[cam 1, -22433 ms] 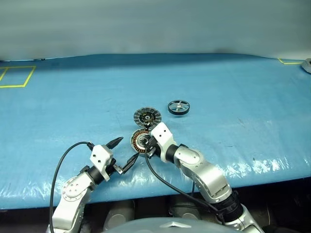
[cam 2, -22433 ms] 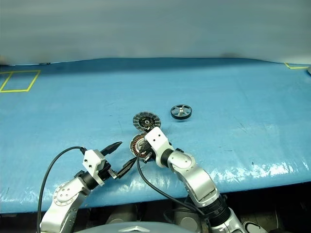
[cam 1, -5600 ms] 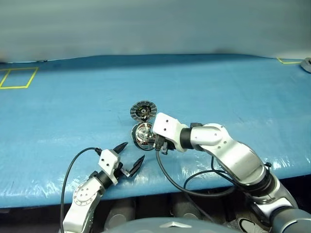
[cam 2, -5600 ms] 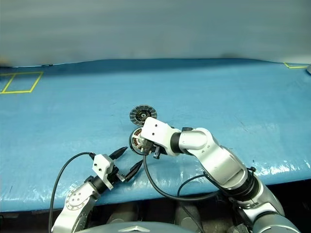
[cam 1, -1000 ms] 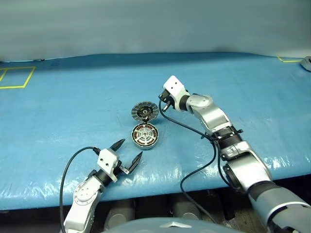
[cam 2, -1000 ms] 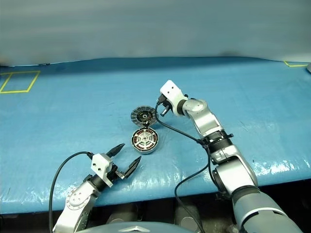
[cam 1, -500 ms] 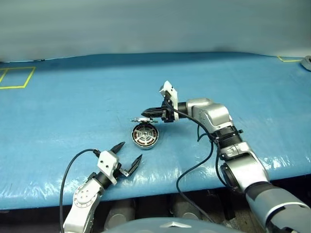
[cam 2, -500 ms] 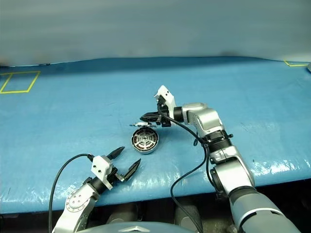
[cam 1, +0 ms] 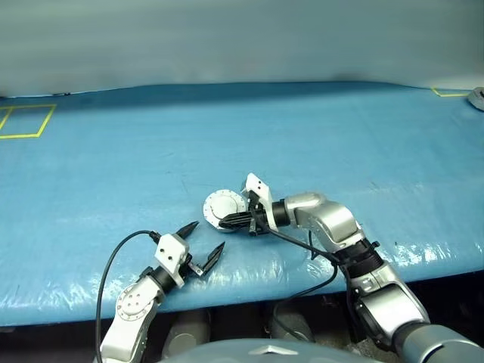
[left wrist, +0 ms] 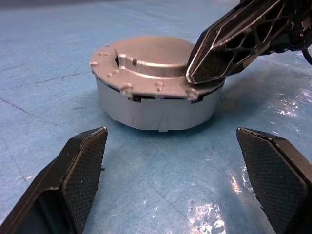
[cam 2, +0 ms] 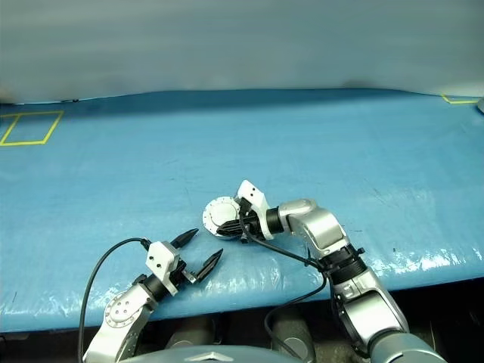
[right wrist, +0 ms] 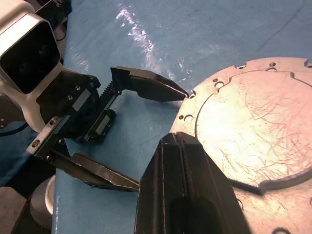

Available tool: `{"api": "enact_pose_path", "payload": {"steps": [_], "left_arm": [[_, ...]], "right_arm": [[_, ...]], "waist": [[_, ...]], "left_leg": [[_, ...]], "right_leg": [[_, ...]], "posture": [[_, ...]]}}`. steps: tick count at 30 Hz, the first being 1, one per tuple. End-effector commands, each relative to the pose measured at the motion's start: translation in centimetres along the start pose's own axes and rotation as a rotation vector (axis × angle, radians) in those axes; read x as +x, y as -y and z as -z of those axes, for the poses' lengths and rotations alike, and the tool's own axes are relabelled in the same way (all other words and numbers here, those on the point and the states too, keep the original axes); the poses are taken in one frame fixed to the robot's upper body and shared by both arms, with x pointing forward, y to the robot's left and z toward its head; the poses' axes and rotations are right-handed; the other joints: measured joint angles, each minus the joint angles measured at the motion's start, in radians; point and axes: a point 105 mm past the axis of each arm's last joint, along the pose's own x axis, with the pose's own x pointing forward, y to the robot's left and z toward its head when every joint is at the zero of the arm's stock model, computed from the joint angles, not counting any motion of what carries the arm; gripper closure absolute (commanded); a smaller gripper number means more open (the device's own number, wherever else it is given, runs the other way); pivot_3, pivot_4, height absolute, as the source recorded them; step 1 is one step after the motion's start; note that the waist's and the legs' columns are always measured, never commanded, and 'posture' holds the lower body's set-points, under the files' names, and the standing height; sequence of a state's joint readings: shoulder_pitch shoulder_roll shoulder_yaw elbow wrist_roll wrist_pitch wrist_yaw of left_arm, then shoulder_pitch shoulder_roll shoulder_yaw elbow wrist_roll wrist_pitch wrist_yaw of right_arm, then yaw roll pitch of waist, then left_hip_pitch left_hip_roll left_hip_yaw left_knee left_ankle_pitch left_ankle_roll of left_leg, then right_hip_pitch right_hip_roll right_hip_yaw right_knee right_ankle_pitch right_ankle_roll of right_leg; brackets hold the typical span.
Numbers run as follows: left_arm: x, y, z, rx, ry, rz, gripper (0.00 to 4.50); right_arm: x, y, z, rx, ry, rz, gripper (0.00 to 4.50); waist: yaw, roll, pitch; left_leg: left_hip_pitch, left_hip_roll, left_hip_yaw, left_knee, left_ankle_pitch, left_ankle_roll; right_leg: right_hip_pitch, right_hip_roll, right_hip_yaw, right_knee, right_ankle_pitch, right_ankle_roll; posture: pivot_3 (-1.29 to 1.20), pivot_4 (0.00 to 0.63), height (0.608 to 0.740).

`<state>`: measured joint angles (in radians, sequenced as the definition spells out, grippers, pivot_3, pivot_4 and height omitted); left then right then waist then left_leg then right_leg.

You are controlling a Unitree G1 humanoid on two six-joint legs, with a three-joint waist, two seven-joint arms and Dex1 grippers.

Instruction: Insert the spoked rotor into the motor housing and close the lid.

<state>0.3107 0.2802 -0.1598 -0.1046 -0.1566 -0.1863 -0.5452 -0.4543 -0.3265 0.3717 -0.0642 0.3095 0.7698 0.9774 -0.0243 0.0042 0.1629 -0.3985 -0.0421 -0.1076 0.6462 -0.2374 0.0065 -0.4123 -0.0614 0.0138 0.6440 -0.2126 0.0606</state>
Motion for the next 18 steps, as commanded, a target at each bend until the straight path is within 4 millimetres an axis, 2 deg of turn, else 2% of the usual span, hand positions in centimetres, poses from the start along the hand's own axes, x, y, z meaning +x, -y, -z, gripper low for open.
{"api": "enact_pose_path", "payload": {"steps": [1,5,8,12,18], "left_arm": [[-0.3,-0.1,-0.6,0.017,0.017,-0.008,0.00],[-0.5,-0.1,-0.5,0.011,0.015,-0.019,0.00],[-0.6,0.1,-0.3,0.002,0.011,-0.011,0.00],[-0.5,0.3,-0.3,-0.002,0.009,0.003,0.00],[-0.3,0.2,-0.4,0.001,0.012,0.009,0.00]], "right_arm": [[0.1,-2.8,-2.5,-0.137,0.078,0.046,4.48],[-0.2,-3.9,-4.2,-0.202,0.163,0.210,4.48],[-0.3,-3.6,-5.1,-0.213,0.204,0.361,3.86],[-0.1,-1.9,-5.1,-0.193,0.191,0.499,2.52],[0.4,0.0,-4.5,-0.179,0.169,0.570,0.53]], "waist": [[0.001,0.000,0.000],[0.001,0.000,0.000],[0.003,0.000,0.000],[0.003,0.000,0.000],[0.002,0.000,0.000]], "left_leg": [[0.000,0.000,0.000,0.000,0.000,0.000],[0.000,0.000,0.000,0.000,0.000,0.000],[0.001,0.000,-0.001,0.001,0.000,-0.001],[0.002,0.000,-0.001,0.001,0.001,-0.001],[0.002,0.000,-0.001,0.000,0.001,-0.001]], "right_leg": [[0.000,0.000,0.000,0.000,-0.001,0.001],[0.000,0.000,0.000,0.000,-0.002,0.004],[0.000,0.000,0.000,0.000,-0.003,0.004],[0.000,0.000,0.000,0.000,-0.005,0.000],[0.000,0.000,0.000,0.000,-0.005,0.000]], "posture": [[0.00,0.150,0.740],[0.00,0.150,0.740],[0.00,0.150,0.740],[0.00,0.150,0.740],[0.00,0.150,0.740]]}}
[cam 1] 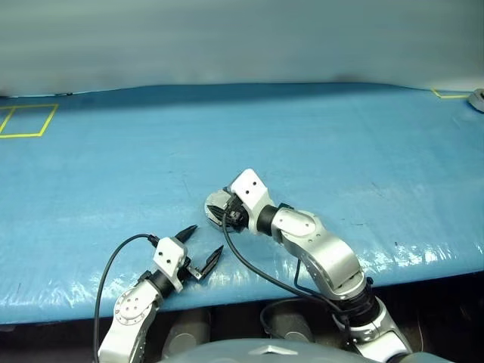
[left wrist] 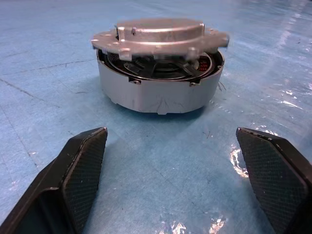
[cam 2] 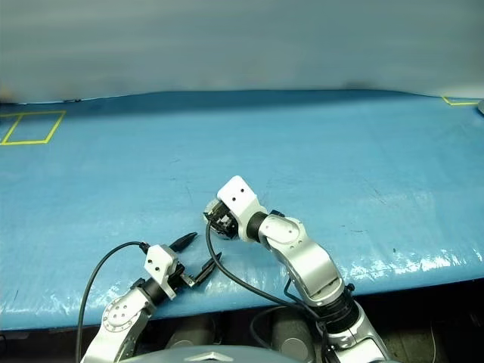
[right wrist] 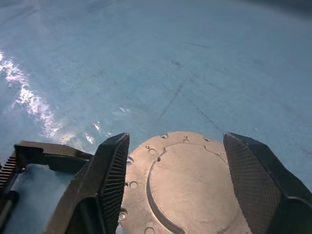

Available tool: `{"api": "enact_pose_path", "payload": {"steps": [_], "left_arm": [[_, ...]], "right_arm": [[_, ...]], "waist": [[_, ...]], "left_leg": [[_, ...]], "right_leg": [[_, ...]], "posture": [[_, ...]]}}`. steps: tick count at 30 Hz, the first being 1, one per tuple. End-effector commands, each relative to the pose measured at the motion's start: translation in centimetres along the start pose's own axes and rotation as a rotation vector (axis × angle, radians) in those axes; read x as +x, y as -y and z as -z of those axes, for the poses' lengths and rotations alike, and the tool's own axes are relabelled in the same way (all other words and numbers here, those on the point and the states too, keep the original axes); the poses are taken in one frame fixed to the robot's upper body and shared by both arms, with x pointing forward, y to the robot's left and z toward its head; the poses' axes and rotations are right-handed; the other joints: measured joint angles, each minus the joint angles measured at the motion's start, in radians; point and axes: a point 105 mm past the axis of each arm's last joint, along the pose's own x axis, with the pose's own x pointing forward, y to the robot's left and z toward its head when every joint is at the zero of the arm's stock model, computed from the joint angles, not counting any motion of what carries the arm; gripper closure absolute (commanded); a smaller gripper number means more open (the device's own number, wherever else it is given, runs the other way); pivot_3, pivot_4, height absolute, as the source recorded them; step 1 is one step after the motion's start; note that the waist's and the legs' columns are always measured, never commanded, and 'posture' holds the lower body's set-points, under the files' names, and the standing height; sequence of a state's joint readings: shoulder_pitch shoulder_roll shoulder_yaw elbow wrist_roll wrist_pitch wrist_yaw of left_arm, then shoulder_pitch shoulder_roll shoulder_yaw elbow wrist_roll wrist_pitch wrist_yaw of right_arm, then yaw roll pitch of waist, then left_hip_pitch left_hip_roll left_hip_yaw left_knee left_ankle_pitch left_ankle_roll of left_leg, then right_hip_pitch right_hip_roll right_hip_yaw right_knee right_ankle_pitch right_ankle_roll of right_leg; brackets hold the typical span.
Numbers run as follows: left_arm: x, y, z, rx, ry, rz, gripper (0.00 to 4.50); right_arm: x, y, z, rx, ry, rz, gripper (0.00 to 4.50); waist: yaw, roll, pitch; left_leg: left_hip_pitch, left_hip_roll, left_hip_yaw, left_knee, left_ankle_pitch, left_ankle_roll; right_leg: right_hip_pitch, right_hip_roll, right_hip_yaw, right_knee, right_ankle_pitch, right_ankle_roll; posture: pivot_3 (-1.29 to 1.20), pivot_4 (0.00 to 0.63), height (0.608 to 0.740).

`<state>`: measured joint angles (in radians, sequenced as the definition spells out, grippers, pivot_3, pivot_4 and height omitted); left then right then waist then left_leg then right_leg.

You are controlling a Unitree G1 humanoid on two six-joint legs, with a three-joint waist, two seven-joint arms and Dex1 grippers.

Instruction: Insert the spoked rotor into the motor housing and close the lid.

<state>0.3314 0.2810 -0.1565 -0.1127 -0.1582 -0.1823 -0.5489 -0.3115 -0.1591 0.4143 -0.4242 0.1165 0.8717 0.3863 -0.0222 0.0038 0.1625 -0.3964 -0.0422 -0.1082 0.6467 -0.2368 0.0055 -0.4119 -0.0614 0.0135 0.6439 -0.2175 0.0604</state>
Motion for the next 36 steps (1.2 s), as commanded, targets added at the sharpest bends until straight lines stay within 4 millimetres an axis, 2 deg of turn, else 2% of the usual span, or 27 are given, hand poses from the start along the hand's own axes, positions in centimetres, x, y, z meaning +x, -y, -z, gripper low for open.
{"api": "enact_pose_path", "payload": {"steps": [1,2,15,21,31,36], "left_arm": [[0.1,0.1,-0.7,0.012,0.025,0.011,0.00],[0.1,0.1,-0.7,0.013,0.024,0.011,0.00],[0.0,-0.2,-0.7,0.021,0.023,-0.001,0.00],[0.0,-0.5,-0.8,0.025,0.028,-0.014,0.00],[0.2,-0.4,-0.8,0.023,0.027,-0.006,0.00],[0.3,-0.5,-0.8,0.024,0.030,-0.007,0.00]], "right_arm": [[0.3,0.5,-0.9,-0.028,0.042,0.033,0.23],[0.5,0.6,-0.5,-0.026,0.033,0.034,0.03],[1.0,0.6,1.9,-0.054,-0.022,0.032,0.03],[0.8,0.6,2.7,-0.046,-0.040,0.033,1.46],[0.7,0.3,1.4,-0.099,-0.007,0.021,1.46],[1.2,0.5,2.1,-0.106,-0.034,0.012,1.46]], "waist": [[0.000,0.000,0.000],[-0.001,0.000,0.000],[-0.004,0.000,0.000],[-0.004,0.000,0.000],[-0.004,0.000,0.000],[-0.004,0.000,0.000]], "left_leg": [[0.000,0.000,0.000,0.000,0.000,0.000],[0.000,0.000,0.000,0.000,0.000,0.000],[0.000,0.000,0.000,0.000,0.000,0.000],[0.000,0.000,0.000,0.000,0.000,0.000],[0.000,0.000,0.000,0.000,0.000,0.000],[0.000,0.000,0.000,0.000,0.000,0.000]], "right_leg": [[0.000,0.000,0.000,0.000,0.000,0.000],[0.001,0.000,0.000,0.000,0.000,0.000],[0.001,0.000,0.000,0.000,0.000,0.000],[0.002,0.000,0.000,0.000,0.000,0.000],[0.002,0.000,0.000,0.000,0.000,0.000],[0.002,0.000,0.000,0.000,0.000,0.000]], "posture": [[0.00,0.150,0.740],[0.00,0.150,0.740],[0.00,0.150,0.740],[0.00,0.150,0.740],[0.00,0.150,0.740],[0.00,0.150,0.740]]}}
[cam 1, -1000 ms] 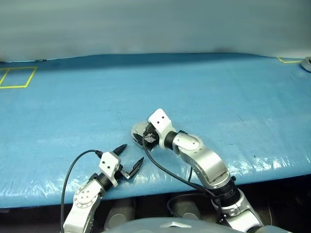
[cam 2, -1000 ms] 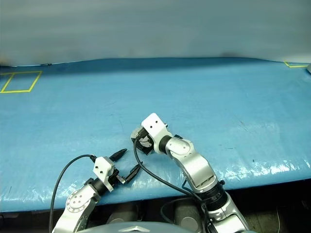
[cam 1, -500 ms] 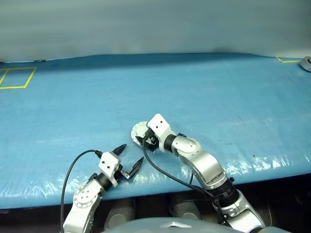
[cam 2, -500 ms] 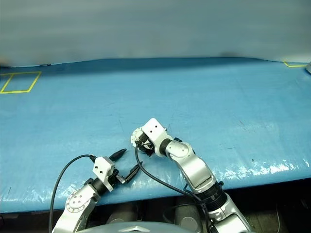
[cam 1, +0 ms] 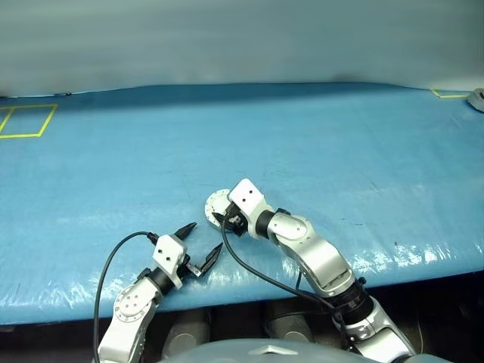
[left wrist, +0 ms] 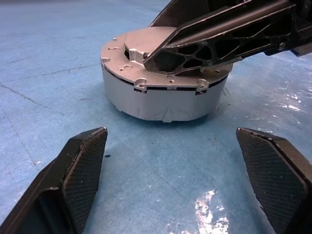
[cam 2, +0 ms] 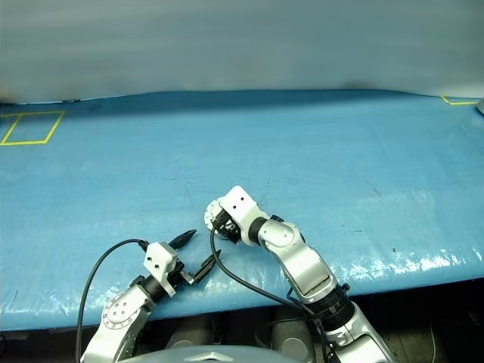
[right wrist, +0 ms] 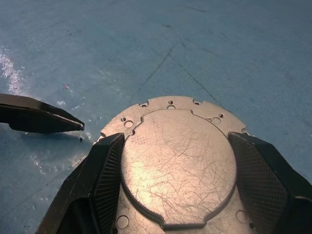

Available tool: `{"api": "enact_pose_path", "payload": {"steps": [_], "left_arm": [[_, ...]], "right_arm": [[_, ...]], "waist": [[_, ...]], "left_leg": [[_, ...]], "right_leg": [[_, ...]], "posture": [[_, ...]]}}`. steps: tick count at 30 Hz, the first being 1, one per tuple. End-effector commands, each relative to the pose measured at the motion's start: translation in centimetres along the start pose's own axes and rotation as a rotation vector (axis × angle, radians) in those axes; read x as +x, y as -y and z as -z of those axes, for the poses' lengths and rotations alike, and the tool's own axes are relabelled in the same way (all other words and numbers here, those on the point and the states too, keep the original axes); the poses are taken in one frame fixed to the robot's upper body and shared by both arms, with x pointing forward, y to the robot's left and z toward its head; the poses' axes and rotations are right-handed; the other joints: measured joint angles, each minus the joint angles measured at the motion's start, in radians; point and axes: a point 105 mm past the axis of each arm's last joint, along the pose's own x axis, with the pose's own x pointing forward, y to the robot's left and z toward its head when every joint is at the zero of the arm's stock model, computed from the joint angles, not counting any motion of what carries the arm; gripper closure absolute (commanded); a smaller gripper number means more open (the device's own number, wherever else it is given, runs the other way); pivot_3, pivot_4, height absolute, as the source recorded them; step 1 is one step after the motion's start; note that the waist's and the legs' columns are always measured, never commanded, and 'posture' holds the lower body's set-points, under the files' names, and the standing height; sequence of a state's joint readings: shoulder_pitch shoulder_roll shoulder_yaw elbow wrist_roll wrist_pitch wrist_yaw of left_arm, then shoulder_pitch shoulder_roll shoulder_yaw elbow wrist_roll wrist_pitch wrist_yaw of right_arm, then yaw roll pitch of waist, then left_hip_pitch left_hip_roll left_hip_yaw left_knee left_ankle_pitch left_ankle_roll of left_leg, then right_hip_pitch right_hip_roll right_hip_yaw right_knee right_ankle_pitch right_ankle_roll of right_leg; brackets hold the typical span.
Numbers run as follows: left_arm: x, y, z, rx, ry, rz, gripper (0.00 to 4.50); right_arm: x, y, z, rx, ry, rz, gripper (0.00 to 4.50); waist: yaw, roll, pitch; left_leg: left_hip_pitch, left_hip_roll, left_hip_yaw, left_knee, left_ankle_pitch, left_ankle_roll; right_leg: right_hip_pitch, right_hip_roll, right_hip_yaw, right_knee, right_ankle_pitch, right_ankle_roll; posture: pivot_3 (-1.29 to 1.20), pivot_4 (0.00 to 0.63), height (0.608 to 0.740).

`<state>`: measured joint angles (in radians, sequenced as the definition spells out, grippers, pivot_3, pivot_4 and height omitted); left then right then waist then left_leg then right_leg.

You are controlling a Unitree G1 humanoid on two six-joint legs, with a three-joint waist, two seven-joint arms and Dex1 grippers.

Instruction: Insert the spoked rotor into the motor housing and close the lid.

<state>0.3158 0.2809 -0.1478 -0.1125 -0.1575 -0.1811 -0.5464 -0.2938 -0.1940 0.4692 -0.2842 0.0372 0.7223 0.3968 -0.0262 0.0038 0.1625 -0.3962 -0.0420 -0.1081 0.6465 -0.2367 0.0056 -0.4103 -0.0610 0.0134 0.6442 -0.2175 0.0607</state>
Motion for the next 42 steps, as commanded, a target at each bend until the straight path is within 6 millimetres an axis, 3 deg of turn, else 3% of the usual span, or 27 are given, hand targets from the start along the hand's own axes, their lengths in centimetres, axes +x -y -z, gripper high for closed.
{"api": "enact_pose_path", "payload": {"steps": [1,16,22,30,34,37,42], "left_arm": [[0.0,-0.1,-0.5,0.012,0.020,-0.001,0.00],[0.0,-0.2,-0.6,0.022,0.022,-0.001,0.00],[0.1,-0.1,-0.6,0.020,0.022,0.002,0.00],[0.0,0.0,-0.5,0.015,0.020,0.002,0.00],[0.0,0.0,-0.5,0.016,0.018,0.003,0.00],[0.0,0.0,-0.4,0.016,0.014,0.008,0.00],[0.0,0.0,-0.5,0.018,0.012,0.012,0.00]], "right_arm": [[0.3,-0.1,-0.4,-0.032,0.018,-0.008,1.46],[1.3,0.4,2.7,-0.019,-0.120,0.038,1.46],[0.7,-0.6,4.0,-0.004,-0.223,-0.048,1.46],[0.5,-1.4,4.2,-0.018,-0.190,-0.090,1.46],[0.7,0.3,4.8,0.030,-0.204,0.039,1.46],[0.4,-0.9,4.9,0.073,-0.228,-0.044,1.46],[0.2,0.1,6.2,-0.070,-0.313,0.017,1.46]], "waist": [[-0.001,0.000,0.000],[-0.010,0.000,-0.002],[-0.006,0.001,-0.009],[0.000,0.001,-0.013],[-0.001,0.001,-0.013],[-0.002,0.001,-0.014],[0.000,0.000,-0.015]], "left_leg": [[0.000,0.000,0.000,0.000,0.000,0.000],[0.006,0.001,0.000,0.000,0.001,0.000],[0.007,0.000,0.000,0.000,0.001,0.000],[0.007,0.000,0.000,-0.001,0.000,0.000],[0.007,0.000,0.000,-0.002,0.000,0.000],[0.008,0.000,0.000,-0.001,0.000,0.000],[0.008,0.000,0.000,-0.001,0.000,0.000]], "right_leg": [[0.000,0.000,0.000,0.000,0.000,0.000],[0.001,0.001,0.000,0.001,0.000,-0.001],[0.002,0.000,0.000,0.001,0.000,-0.001],[0.002,-0.001,0.000,-0.001,-0.001,-0.001],[0.002,0.000,0.000,-0.001,-0.001,-0.002],[0.002,0.000,0.000,0.000,-0.001,-0.002],[0.003,-0.001,0.000,-0.001,-0.001,-0.002]], "posture": [[0.00,0.150,0.740],[0.00,0.150,0.740],[0.00,0.150,0.740],[0.00,0.150,0.740],[0.00,0.150,0.740],[0.00,0.150,0.740],[0.00,0.150,0.740]]}}
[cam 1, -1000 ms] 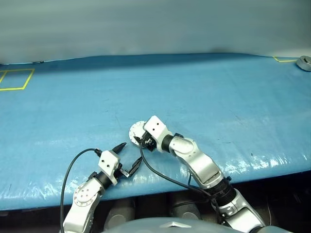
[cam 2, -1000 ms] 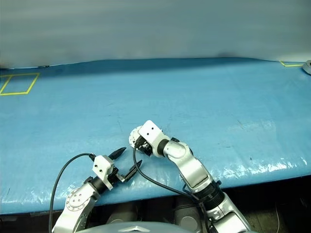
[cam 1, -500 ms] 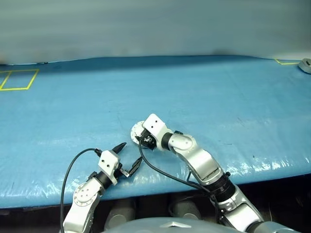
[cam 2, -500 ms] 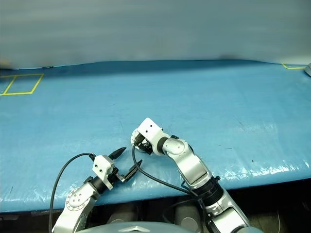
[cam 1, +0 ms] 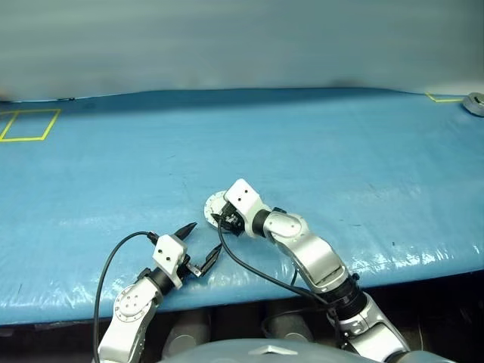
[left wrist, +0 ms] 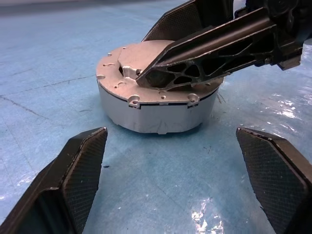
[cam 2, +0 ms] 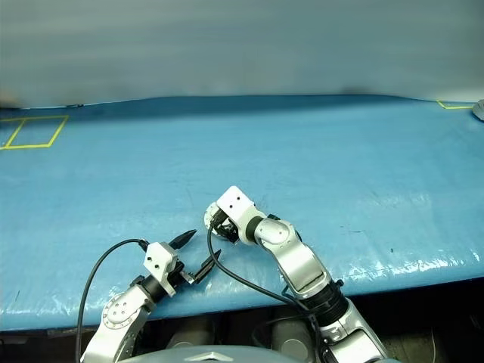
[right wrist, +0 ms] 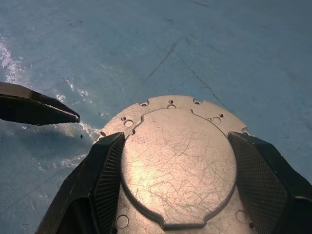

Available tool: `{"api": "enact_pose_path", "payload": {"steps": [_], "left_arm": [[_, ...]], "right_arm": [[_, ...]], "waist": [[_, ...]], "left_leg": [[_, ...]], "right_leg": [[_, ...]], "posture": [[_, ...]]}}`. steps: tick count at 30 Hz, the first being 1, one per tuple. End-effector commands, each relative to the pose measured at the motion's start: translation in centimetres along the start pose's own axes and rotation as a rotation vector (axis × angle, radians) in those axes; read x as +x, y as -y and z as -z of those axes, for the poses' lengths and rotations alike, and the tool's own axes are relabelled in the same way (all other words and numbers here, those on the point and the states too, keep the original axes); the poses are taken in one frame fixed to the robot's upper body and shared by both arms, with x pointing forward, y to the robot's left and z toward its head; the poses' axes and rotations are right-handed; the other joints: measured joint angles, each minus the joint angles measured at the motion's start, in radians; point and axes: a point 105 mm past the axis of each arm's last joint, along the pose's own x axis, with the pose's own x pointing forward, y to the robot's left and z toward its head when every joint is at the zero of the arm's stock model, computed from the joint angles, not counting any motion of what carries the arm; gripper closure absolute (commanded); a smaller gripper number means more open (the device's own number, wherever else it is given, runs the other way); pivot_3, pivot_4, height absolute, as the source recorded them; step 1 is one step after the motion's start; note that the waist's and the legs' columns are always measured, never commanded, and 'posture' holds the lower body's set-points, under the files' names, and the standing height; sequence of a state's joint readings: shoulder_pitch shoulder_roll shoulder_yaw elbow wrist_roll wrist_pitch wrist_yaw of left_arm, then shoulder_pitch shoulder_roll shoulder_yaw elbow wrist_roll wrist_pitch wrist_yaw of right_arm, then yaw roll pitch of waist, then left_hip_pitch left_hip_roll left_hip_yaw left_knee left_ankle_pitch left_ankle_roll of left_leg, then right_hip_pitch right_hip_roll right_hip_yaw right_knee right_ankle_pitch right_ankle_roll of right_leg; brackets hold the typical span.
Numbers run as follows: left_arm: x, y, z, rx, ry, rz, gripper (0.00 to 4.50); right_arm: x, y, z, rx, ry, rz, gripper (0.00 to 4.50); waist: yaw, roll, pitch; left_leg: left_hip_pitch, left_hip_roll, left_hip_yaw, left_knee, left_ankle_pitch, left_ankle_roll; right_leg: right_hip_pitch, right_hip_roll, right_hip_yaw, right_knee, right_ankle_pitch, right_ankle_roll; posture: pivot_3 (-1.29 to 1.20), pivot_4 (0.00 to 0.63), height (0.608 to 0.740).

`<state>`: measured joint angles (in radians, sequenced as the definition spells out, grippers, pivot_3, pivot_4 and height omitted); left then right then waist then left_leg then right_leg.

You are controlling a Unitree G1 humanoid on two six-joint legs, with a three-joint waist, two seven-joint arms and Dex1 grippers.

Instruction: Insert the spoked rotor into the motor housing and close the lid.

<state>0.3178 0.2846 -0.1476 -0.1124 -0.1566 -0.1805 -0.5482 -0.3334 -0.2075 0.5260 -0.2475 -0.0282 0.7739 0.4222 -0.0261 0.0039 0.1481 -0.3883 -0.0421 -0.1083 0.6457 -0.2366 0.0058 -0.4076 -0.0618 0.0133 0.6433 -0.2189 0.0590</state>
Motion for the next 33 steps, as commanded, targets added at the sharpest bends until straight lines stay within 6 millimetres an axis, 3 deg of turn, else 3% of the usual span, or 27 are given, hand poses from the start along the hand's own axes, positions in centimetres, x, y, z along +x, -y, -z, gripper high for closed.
{"api": "enact_pose_path", "payload": {"steps": [1,4,8,15,24,33], "left_arm": [[0.1,0.0,-0.5,0.016,0.017,0.009,0.00],[0.0,0.0,-0.5,0.016,0.016,0.009,0.00],[0.0,0.0,-0.5,0.016,0.013,0.010,0.00],[0.0,0.1,-0.6,0.015,0.011,0.015,0.00],[0.2,0.1,-0.8,0.018,0.016,0.017,0.00],[0.4,0.1,-0.9,0.020,0.019,0.018,0.00]], "right_arm": [[0.1,0.1,5.2,0.007,-0.221,0.035,1.46],[0.2,-0.9,3.9,0.135,-0.139,-0.034,1.46],[0.2,0.4,4.8,-0.014,-0.191,0.045,1.46],[0.1,0.8,4.6,0.010,-0.176,0.037,1.46],[0.4,2.1,2.5,0.184,-0.084,0.074,1.46],[0.7,2.8,2.7,-0.045,-0.107,0.102,1.46]], "waist": [[0.000,0.000,-0.001],[0.001,0.000,-0.003],[0.001,-0.001,-0.003],[0.002,0.000,-0.005],[0.000,0.000,-0.004],[0.004,0.001,-0.004]], "left_leg": [[0.000,0.000,0.000,0.000,0.000,0.000],[0.000,0.000,0.000,0.000,0.000,0.000],[0.000,0.000,0.000,0.000,0.000,0.000],[0.000,0.000,-0.001,0.000,0.000,0.000],[0.000,0.001,-0.001,0.000,0.000,0.000],[-0.001,0.000,-0.001,0.000,0.000,0.000]], "right_leg": [[0.000,0.000,0.000,0.000,0.000,0.000],[0.000,0.000,0.000,0.000,0.000,0.000],[0.000,0.000,0.000,0.000,0.000,0.000],[0.000,0.000,0.000,0.000,0.000,0.000],[0.000,0.000,0.000,0.001,0.000,0.000],[-0.001,-0.001,-0.001,0.000,0.000,0.000]], "posture": [[0.00,0.150,0.740],[0.00,0.150,0.740],[0.00,0.150,0.740],[0.00,0.150,0.740],[0.00,0.150,0.740],[0.00,0.150,0.740]]}}
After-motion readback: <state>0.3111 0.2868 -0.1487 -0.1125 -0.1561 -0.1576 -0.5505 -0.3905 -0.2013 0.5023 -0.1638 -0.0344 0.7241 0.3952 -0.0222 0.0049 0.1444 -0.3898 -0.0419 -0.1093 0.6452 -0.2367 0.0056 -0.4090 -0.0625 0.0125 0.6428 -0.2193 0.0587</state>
